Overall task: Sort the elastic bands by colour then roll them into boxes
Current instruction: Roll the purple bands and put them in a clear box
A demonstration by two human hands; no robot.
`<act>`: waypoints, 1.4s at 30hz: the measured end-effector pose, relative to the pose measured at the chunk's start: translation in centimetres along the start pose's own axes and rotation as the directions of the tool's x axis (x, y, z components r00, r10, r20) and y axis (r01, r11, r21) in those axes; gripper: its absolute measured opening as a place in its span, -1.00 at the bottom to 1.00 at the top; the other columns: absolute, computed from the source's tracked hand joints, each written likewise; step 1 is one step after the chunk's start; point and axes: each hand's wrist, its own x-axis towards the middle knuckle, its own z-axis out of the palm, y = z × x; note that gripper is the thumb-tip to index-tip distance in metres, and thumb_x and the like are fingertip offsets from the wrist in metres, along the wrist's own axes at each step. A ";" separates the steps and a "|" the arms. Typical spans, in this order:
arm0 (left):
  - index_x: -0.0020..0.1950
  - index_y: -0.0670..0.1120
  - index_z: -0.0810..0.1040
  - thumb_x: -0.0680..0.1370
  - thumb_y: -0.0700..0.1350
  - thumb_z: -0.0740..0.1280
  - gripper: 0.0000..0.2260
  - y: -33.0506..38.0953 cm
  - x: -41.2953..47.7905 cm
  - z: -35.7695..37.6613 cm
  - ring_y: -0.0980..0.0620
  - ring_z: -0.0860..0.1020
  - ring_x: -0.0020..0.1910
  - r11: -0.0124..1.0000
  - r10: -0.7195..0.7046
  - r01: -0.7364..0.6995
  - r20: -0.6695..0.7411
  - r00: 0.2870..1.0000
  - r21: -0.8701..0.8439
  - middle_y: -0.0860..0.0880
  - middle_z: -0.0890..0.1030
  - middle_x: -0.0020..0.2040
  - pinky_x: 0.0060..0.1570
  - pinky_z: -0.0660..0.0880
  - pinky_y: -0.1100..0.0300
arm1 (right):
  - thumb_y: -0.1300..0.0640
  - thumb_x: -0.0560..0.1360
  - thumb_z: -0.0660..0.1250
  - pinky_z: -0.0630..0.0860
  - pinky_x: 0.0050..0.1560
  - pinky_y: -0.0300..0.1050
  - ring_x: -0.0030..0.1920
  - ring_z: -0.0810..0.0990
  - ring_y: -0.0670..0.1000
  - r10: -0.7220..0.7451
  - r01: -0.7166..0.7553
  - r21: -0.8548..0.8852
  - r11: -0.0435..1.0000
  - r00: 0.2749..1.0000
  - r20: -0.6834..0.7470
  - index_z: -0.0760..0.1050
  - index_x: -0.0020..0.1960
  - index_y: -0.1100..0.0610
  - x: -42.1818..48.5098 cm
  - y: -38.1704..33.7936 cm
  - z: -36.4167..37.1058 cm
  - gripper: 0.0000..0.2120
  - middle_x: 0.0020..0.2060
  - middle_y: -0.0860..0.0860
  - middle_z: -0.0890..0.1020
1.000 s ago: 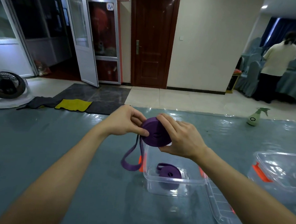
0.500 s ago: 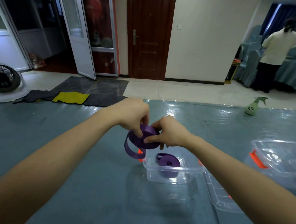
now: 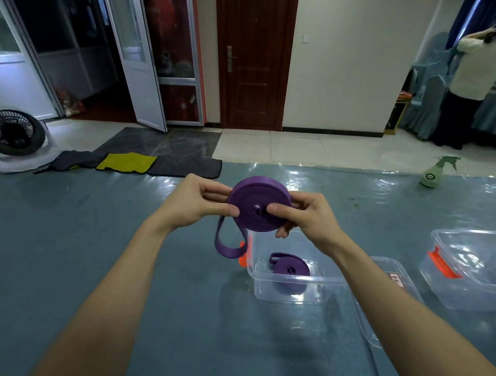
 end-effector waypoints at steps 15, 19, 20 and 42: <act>-0.07 0.14 0.79 0.27 0.21 0.68 -0.69 5.1 3.1 3.3 0.28 0.58 -0.35 0.328 -0.193 -0.276 0.350 0.917 0.903 0.29 0.57 -0.46 -0.29 0.55 0.17 | -0.15 0.40 0.66 0.72 -0.21 0.31 -0.37 0.77 0.07 0.230 -0.064 -0.602 0.796 0.952 0.203 0.75 -0.02 0.03 -0.5 1.8 2.4 -0.70 -0.21 -0.02 0.79; -0.09 0.15 0.79 0.27 0.23 0.68 -0.69 5.6 3.8 3.4 0.29 0.57 -0.38 0.301 -0.193 -0.336 0.402 0.895 0.893 0.37 0.58 -0.45 -0.33 0.53 0.16 | -0.24 0.36 0.65 0.73 -0.21 0.29 -0.33 0.78 0.03 0.212 -0.057 -0.597 0.800 0.958 0.192 0.74 0.00 -0.03 -0.9 1.8 2.5 -0.63 -0.18 -0.05 0.80; -0.08 0.15 0.79 0.27 0.24 0.67 -0.69 5.7 4.0 3.7 0.29 0.57 -0.37 0.301 -0.192 -0.347 0.413 0.890 0.888 0.41 0.57 -0.43 -0.35 0.50 0.17 | -0.29 0.32 0.65 0.74 -0.22 0.28 -0.34 0.78 0.02 0.207 -0.052 -0.602 0.797 0.959 0.192 0.73 -0.02 -0.05 -1.0 1.8 2.7 -0.61 -0.19 -0.06 0.79; 0.06 -0.07 0.69 0.58 -0.24 0.53 -0.88 -2.6 2.0 8.8 0.00 0.75 0.08 0.932 0.093 -0.192 -0.310 0.946 -0.307 -0.09 0.79 0.12 0.05 0.66 0.19 | -0.06 0.38 0.67 0.67 -0.31 -0.11 -0.37 0.73 0.19 0.140 -0.064 0.249 0.966 0.943 -0.303 0.78 0.11 0.13 -3.7 3.7 -1.0 -0.61 -0.09 0.29 0.77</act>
